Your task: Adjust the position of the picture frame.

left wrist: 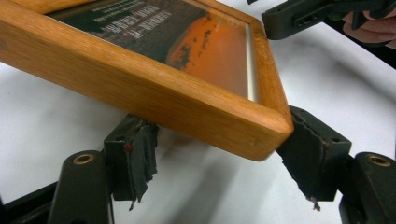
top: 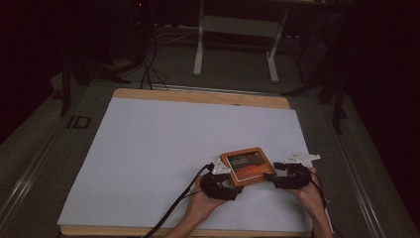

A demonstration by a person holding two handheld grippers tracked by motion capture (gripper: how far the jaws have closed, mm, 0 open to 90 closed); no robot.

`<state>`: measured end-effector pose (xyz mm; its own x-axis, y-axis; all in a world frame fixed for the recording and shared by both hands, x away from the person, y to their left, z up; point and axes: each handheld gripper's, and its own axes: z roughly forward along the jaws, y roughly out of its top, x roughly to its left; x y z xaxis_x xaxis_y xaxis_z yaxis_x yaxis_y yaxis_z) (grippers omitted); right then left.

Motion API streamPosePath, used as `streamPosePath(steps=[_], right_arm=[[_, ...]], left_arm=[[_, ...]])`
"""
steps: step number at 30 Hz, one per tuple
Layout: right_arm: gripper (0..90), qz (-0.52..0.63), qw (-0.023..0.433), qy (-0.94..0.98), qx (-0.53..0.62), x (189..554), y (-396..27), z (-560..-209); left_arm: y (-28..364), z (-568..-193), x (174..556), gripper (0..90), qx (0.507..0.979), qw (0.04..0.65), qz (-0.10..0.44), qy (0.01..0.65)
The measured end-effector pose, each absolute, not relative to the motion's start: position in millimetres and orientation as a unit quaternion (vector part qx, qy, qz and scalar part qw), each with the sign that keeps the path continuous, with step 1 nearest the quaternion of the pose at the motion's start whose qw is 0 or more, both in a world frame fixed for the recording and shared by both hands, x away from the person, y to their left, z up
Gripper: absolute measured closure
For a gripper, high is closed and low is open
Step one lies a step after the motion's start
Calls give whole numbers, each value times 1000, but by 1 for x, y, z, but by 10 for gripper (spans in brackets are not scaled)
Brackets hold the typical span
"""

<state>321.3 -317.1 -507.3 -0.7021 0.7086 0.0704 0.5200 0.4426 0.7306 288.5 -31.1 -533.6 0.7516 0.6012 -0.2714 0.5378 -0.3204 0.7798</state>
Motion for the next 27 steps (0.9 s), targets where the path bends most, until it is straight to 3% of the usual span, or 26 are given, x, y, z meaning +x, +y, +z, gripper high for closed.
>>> streamPosePath(steps=[27], right_arm=[[367, 393, 131, 838, 355, 352, -293, -502]], left_arm=[[-9, -522, 347, 312, 787, 467, 26, 404]])
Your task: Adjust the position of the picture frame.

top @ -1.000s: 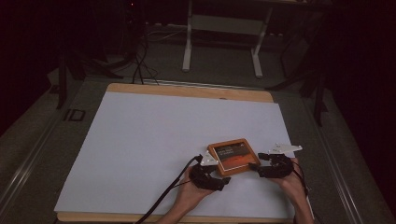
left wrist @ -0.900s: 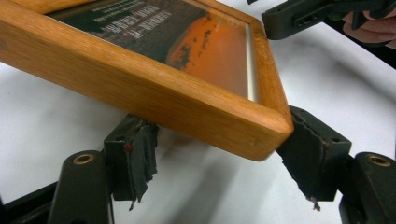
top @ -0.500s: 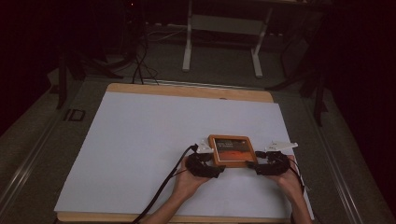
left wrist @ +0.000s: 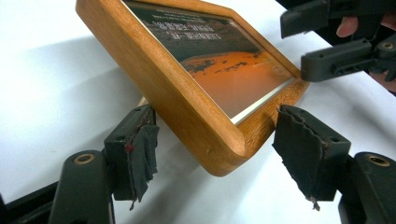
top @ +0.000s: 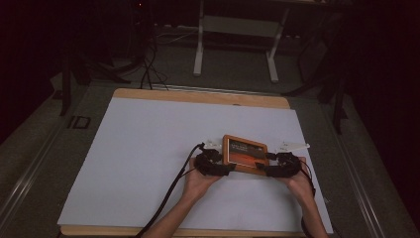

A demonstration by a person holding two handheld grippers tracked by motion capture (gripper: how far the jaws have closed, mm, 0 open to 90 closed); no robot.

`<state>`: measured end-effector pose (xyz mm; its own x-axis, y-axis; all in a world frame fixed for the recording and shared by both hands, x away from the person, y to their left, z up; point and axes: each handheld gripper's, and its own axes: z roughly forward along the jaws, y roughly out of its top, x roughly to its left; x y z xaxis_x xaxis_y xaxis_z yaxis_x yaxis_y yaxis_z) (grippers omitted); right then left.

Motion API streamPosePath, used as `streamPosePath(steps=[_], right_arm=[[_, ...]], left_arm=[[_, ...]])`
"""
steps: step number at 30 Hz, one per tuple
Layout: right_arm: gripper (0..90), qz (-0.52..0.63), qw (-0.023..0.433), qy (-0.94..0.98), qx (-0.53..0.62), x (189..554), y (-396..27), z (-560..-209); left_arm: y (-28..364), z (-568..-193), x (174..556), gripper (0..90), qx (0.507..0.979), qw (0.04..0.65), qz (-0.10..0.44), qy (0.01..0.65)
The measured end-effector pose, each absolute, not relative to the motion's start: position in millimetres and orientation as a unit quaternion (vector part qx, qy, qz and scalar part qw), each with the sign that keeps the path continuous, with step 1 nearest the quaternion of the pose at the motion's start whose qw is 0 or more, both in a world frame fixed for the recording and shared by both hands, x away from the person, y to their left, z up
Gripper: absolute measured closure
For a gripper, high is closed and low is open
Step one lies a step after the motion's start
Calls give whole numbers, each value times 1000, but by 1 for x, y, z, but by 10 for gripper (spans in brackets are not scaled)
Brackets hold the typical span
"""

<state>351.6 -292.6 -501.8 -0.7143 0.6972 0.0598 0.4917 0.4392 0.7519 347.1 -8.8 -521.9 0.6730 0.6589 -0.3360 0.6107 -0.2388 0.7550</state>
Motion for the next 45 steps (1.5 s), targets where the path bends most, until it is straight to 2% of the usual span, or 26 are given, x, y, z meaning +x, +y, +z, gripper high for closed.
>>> streamPosePath(steps=[10, 11, 16, 20, 32, 40, 45], right_arm=[[372, 400, 132, 834, 357, 353, -293, -501], [372, 402, 133, 832, 360, 352, -295, -501], [372, 405, 135, 828, 362, 352, -298, -499], [372, 405, 140, 828, 362, 353, -299, -496], [365, 409, 148, 831, 348, 364, -288, -487], [333, 419, 156, 821, 354, 388, -286, -477], [299, 411, 146, 820, 370, 403, -291, -477]], left_arm=[[0, -519, 353, 326, 774, 478, -1, 416], [1, -518, 353, 361, 768, 485, -3, 419], [2, -518, 360, 402, 757, 485, -6, 438], [0, -518, 359, 401, 767, 471, 3, 436], [-6, -528, 355, 423, 794, 436, -17, 422], [-5, -529, 356, 441, 800, 429, -21, 419], [-4, -530, 357, 460, 803, 425, -23, 417]])
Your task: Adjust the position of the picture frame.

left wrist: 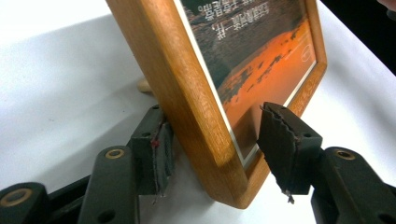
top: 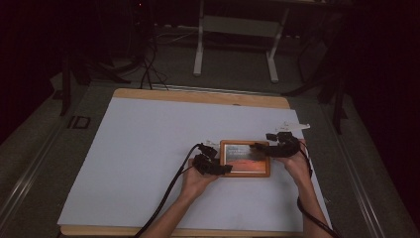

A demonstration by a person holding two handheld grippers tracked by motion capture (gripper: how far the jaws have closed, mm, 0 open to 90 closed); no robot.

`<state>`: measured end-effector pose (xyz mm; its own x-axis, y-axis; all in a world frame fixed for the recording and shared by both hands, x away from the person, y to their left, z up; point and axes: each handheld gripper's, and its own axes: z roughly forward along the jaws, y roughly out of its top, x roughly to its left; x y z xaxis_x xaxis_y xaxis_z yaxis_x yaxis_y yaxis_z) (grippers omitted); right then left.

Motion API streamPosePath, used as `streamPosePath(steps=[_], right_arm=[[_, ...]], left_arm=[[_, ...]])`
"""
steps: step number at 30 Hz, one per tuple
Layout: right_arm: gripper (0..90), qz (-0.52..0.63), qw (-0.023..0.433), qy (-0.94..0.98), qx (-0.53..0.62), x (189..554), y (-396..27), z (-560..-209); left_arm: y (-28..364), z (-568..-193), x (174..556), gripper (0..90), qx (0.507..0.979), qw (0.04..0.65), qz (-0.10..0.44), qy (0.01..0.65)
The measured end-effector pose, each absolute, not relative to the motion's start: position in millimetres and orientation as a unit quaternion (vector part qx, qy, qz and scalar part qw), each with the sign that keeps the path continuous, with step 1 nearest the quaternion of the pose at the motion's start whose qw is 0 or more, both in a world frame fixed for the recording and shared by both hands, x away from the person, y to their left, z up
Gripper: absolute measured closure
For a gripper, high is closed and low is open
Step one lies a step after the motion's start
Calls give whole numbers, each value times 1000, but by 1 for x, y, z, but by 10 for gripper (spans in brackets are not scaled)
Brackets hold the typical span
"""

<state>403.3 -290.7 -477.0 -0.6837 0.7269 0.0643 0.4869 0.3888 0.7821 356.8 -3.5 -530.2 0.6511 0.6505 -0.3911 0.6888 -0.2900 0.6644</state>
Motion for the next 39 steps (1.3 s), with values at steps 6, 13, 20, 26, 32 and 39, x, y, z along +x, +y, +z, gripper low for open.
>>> streamPosePath(steps=[6, 13, 20, 26, 32, 39], right_arm=[[360, 404, 109, 826, 377, 405, -298, -490], [442, 422, 101, 817, 379, 404, -305, -489], [442, 427, 90, 810, 391, 407, -308, -494], [536, 398, 115, 816, 402, 409, -310, -497], [538, 379, 98, 835, 387, 409, -304, -509], [461, 370, 99, 840, 385, 411, -296, -509]], left_arm=[[-2, -530, 359, 479, 798, 430, -31, 420], [6, -522, 365, 536, 786, 441, -14, 433], [2, -522, 351, 464, 805, 428, 11, 411], [-5, -525, 335, 389, 826, 414, 26, 382], [-14, -534, 332, 400, 837, 392, 44, 379], [-10, -530, 339, 460, 818, 411, 46, 400]])
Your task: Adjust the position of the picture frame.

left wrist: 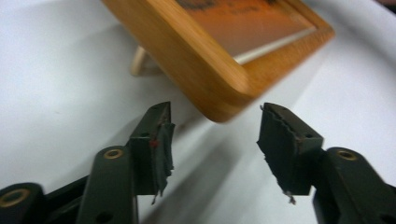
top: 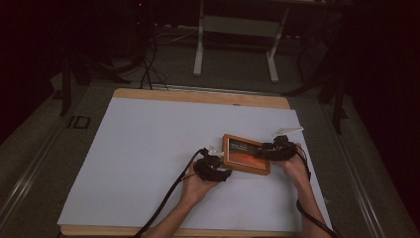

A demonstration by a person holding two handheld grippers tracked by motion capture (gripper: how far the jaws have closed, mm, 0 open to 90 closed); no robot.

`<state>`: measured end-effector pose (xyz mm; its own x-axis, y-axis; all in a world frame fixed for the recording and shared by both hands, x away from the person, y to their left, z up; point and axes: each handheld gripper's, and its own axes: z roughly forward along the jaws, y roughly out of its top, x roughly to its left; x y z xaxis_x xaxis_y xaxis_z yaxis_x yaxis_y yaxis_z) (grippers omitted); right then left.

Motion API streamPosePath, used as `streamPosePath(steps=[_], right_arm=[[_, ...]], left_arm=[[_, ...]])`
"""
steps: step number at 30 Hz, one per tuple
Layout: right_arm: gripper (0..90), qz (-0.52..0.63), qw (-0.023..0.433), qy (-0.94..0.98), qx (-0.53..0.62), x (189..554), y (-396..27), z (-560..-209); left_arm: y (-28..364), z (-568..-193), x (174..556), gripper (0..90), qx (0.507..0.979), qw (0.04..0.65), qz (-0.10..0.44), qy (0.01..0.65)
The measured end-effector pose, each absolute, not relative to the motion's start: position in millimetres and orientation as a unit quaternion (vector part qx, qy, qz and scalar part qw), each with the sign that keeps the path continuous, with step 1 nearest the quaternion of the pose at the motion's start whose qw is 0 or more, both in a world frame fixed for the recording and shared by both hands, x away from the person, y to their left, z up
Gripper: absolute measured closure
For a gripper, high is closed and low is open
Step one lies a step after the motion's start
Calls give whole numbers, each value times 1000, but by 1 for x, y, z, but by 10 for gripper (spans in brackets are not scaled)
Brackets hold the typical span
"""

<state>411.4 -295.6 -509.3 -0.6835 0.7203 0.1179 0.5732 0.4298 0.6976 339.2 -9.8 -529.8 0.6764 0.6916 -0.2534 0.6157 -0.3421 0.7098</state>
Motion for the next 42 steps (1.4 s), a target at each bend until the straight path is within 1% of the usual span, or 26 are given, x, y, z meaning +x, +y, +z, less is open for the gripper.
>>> streamPosePath(steps=[3, 4, 7, 10, 12, 14, 16, 20, 24, 34, 42], right_arm=[[442, 374, 103, 835, 391, 412, -298, -509], [429, 375, 104, 833, 393, 412, -298, -509], [379, 376, 106, 830, 399, 415, -299, -509], [336, 387, 101, 825, 398, 419, -298, -509], [308, 387, 100, 826, 398, 422, -297, -509], [282, 390, 89, 825, 398, 427, -295, -511], [283, 393, 84, 823, 402, 431, -295, -512], [275, 391, 69, 825, 402, 437, -295, -516], [282, 386, 64, 828, 402, 437, -296, -515], [412, 363, 27, 852, 375, 426, -303, -513], [506, 345, 19, 874, 341, 403, -292, -511]], left_arm=[[-8, -530, 341, 468, 818, 409, 49, 402], [-8, -530, 341, 482, 817, 404, 52, 407], [-7, -532, 344, 483, 813, 404, 44, 416], [-8, -531, 342, 486, 815, 414, 31, 405], [-10, -528, 338, 485, 817, 420, 35, 392], [-11, -526, 338, 485, 815, 421, 43, 395], [-10, -526, 343, 473, 811, 424, 30, 403], [-12, -527, 344, 470, 813, 419, 29, 403], [-12, -528, 347, 470, 811, 418, 26, 409], [7, -527, 362, 507, 791, 409, 38, 453], [26, -528, 378, 541, 768, 413, 40, 488]])
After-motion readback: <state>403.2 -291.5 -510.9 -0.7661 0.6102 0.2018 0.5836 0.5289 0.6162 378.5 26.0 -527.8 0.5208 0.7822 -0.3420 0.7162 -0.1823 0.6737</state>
